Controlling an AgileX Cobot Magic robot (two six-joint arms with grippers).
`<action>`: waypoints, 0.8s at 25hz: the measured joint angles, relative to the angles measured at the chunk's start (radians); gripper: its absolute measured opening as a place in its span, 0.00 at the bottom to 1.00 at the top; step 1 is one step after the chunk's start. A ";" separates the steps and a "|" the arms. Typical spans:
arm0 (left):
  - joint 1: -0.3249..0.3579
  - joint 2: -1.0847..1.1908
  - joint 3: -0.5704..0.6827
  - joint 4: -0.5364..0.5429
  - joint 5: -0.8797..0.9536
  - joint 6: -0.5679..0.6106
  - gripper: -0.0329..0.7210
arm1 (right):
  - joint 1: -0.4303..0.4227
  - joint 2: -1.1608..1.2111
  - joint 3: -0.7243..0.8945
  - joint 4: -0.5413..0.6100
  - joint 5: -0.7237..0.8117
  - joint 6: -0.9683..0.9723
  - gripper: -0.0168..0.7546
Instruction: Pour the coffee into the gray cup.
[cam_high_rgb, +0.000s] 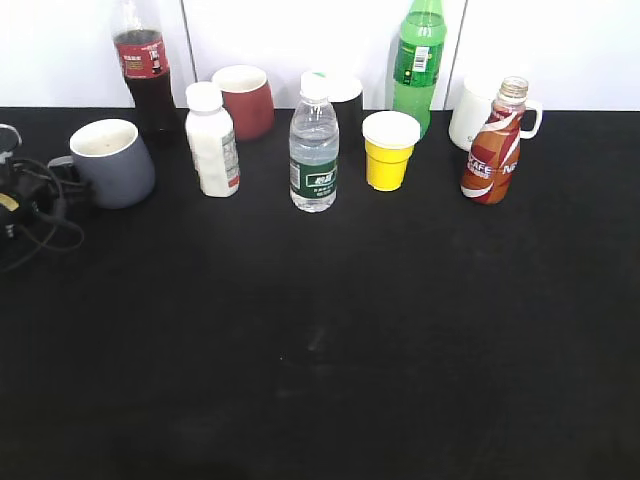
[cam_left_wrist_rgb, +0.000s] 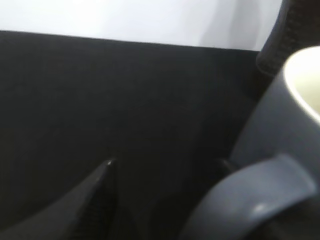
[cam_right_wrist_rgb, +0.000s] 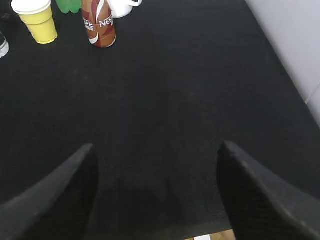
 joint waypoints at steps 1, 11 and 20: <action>0.000 0.006 -0.023 0.000 0.023 0.000 0.58 | 0.000 0.000 0.000 0.000 0.000 0.000 0.74; 0.003 0.017 -0.033 0.075 0.014 0.003 0.14 | 0.000 0.000 0.000 0.000 0.000 0.000 0.74; 0.003 -0.259 0.200 0.086 0.004 0.007 0.12 | 0.000 0.000 0.000 0.000 0.000 0.000 0.74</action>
